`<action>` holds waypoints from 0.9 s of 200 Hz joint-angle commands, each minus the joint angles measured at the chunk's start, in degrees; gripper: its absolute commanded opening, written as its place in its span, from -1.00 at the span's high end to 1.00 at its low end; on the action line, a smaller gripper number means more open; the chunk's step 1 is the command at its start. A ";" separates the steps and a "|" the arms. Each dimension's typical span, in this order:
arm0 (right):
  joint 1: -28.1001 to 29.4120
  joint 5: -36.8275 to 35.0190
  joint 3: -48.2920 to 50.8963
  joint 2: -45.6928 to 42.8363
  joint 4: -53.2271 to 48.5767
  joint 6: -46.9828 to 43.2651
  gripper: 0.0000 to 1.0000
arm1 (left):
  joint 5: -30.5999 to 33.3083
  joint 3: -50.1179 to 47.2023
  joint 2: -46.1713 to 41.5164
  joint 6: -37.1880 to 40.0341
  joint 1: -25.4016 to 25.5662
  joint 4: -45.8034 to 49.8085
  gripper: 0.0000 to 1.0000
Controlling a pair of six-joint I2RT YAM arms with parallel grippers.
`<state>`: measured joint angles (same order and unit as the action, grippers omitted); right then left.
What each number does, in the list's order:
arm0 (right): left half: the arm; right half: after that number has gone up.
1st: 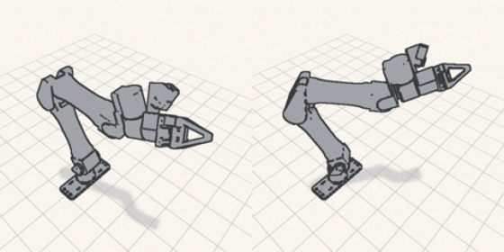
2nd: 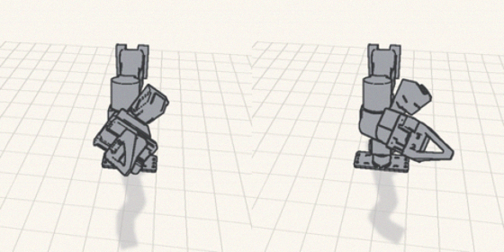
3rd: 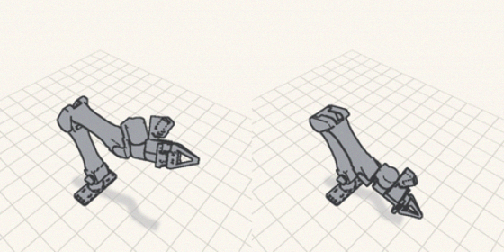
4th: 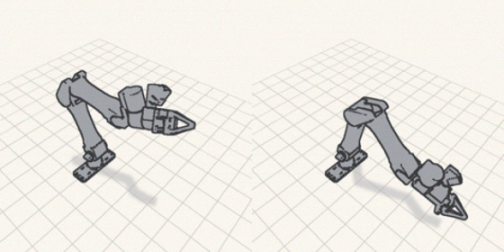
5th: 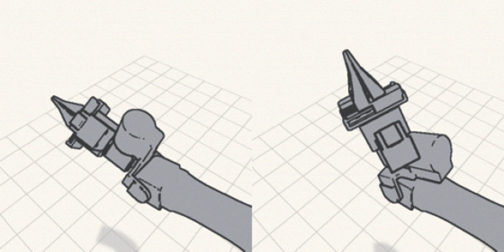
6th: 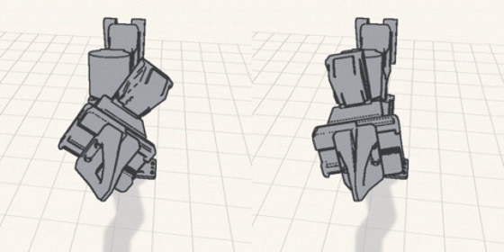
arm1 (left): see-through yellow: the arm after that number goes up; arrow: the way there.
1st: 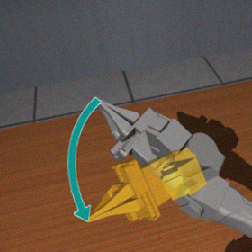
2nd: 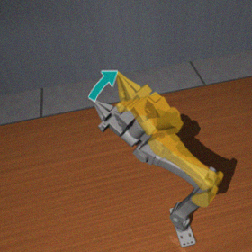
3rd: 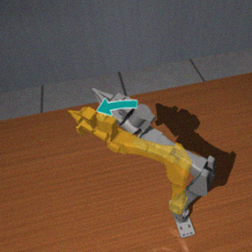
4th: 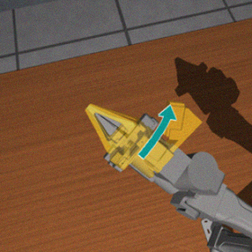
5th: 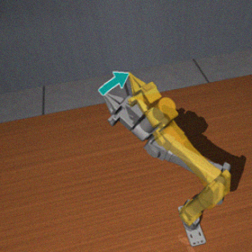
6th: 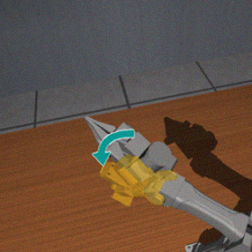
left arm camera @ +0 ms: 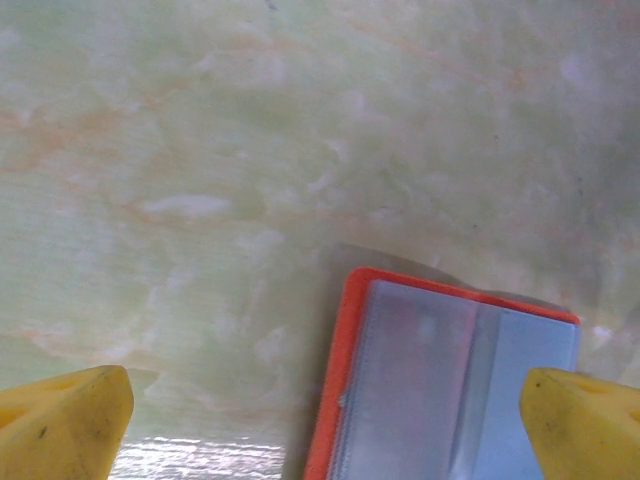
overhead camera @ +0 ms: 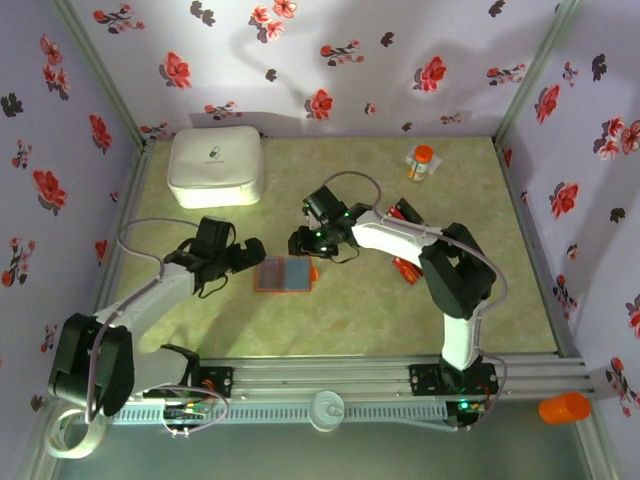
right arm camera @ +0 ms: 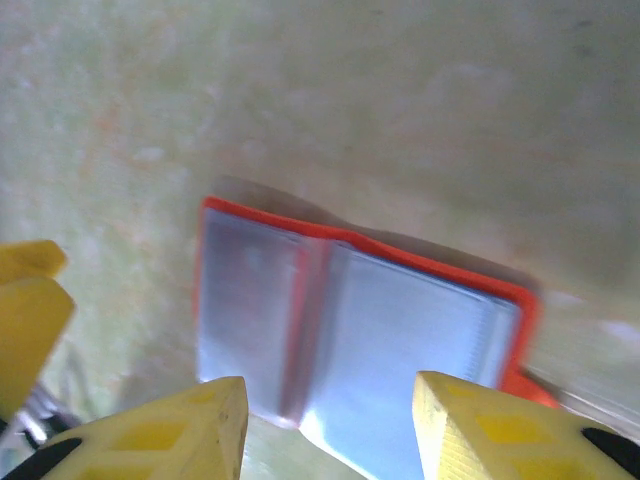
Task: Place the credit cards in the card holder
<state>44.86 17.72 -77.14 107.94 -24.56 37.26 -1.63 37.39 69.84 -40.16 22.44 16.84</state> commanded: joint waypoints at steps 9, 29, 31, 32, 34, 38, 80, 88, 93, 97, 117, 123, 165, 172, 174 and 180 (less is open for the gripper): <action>-0.09 -9.24 2.14 -1.93 -9.87 -7.09 0.04 | -0.51 1.90 1.80 -0.73 1.58 -1.76 -1.00; 0.04 -8.61 2.79 -1.10 -9.31 -7.12 0.04 | -0.23 2.47 3.00 -1.04 2.57 -2.10 -1.00; 0.05 -8.52 2.79 -0.94 -9.22 -7.13 0.04 | -0.22 2.50 3.10 -1.03 2.69 -2.15 -1.00; 0.05 -8.46 2.79 -0.92 -9.16 -7.12 0.04 | -0.17 2.55 3.10 -1.05 2.74 -2.11 -1.00; 0.05 -8.30 2.72 -0.68 -9.08 -7.05 0.04 | -0.21 2.66 3.24 -1.03 2.82 -2.08 -1.00; 0.16 -8.08 2.70 -0.46 -8.90 -7.07 0.04 | -0.15 2.69 3.45 -1.13 3.03 -2.16 -1.00; 0.50 -6.52 2.79 2.20 -7.12 -6.45 0.11 | 0.50 3.65 5.31 -1.36 4.76 -2.50 -1.00; 0.52 -6.38 2.88 2.43 -6.84 -6.36 0.14 | 0.59 3.78 5.55 -1.40 5.00 -2.51 -1.00; 0.56 -6.25 2.88 2.65 -6.74 -6.34 0.17 | 0.61 3.84 5.68 -1.42 5.15 -2.59 -1.00; 0.57 -6.17 2.94 2.78 -6.62 -6.29 0.19 | 0.74 3.96 5.80 -1.49 5.25 -2.56 -1.00; 0.44 -5.63 3.07 3.17 -5.88 -5.99 0.34 | 0.80 4.01 6.34 -1.63 5.70 -2.75 -1.00; 0.40 -5.50 3.05 3.31 -5.73 -6.01 0.43 | 0.77 4.10 6.55 -1.66 5.84 -2.83 -1.00; -1.07 -5.75 5.22 1.58 -5.00 -6.03 0.95 | 1.18 4.20 6.98 -1.91 6.65 -2.96 -1.00; -1.47 -5.89 5.94 1.01 -4.90 -6.08 0.98 | 1.17 4.20 7.05 -1.88 6.75 -2.95 -1.00; -1.63 -5.86 6.19 0.82 -4.89 -6.10 0.99 | 1.14 4.19 7.06 -1.92 6.74 -2.95 -1.00; -2.01 -5.98 6.83 0.31 -4.88 -6.27 1.00 | 1.22 4.21 7.10 -1.86 6.82 -3.03 -1.00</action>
<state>44.29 12.21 -72.88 110.26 -29.41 31.46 -1.56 40.05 76.34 -41.25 28.71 14.50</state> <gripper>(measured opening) 0.065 0.998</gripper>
